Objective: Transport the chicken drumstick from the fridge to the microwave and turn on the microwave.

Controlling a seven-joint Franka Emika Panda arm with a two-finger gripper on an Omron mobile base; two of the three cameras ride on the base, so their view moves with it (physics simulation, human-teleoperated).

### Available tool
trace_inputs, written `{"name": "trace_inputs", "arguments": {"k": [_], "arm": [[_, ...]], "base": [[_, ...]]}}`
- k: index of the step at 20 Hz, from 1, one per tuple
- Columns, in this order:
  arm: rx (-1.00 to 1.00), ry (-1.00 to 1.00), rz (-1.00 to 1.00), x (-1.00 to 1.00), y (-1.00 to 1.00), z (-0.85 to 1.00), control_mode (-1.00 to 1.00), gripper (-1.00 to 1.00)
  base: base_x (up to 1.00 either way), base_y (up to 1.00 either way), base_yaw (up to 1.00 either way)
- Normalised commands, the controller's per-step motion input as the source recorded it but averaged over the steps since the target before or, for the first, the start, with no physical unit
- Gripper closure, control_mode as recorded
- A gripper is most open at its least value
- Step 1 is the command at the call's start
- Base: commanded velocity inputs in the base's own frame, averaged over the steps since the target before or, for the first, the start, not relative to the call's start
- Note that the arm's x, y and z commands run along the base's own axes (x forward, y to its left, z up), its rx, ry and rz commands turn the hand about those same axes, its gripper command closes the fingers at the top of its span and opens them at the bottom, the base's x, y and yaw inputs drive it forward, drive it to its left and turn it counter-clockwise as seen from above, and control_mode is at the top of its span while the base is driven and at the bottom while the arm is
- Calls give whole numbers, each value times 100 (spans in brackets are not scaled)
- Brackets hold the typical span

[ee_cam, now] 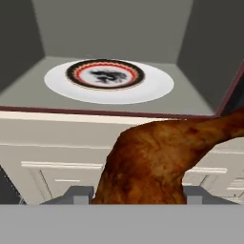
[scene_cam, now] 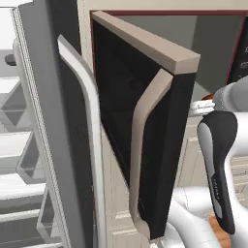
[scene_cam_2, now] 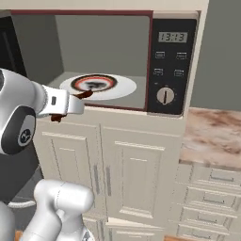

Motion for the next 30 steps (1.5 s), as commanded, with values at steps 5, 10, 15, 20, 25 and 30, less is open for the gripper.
{"name": "trace_inputs", "arguments": {"k": [5,10,15,20,25,30], "arm": [[0,0,0,0,0,0,100,100],[0,0,0,0,0,0,100,100],[0,0,0,0,0,0,100,100],[0,0,0,0,0,0,100,100],[0,0,0,0,0,0,100,100],[0,0,0,0,0,0,100,100]], "base": [[0,-5,40],[-13,0,4],[-40,0,-3],[-25,0,-6],[0,0,-2],[0,0,0]]}}
